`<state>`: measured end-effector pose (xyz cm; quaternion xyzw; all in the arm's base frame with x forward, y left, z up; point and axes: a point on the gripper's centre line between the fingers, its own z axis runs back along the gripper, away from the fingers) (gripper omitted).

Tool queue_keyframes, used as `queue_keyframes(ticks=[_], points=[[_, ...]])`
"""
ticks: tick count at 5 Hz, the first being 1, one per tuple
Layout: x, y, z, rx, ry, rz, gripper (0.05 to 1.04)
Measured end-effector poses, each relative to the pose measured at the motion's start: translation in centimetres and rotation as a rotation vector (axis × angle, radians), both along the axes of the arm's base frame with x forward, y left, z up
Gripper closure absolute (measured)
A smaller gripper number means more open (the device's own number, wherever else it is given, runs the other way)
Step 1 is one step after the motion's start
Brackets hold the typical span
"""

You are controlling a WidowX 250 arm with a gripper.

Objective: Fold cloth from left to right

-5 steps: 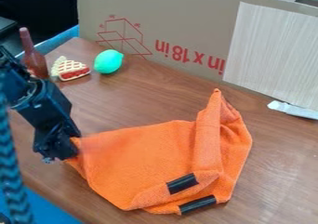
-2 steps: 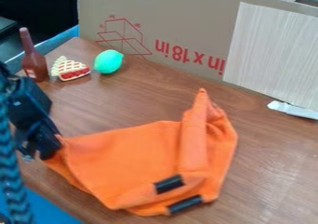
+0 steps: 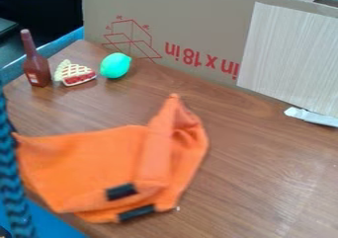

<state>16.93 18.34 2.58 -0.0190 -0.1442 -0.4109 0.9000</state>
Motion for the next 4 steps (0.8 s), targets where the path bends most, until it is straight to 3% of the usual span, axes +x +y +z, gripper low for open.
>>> queue_keyframes(ticks=[1,2,4], points=[[-0.7,0.0,1.1,-0.068,0.062,-0.013,1.013],[0.1,-2.6,4.4,-0.131,0.097,0.057,1.013],[6.2,-7.0,10.1,-0.192,0.184,0.259,1.013]])
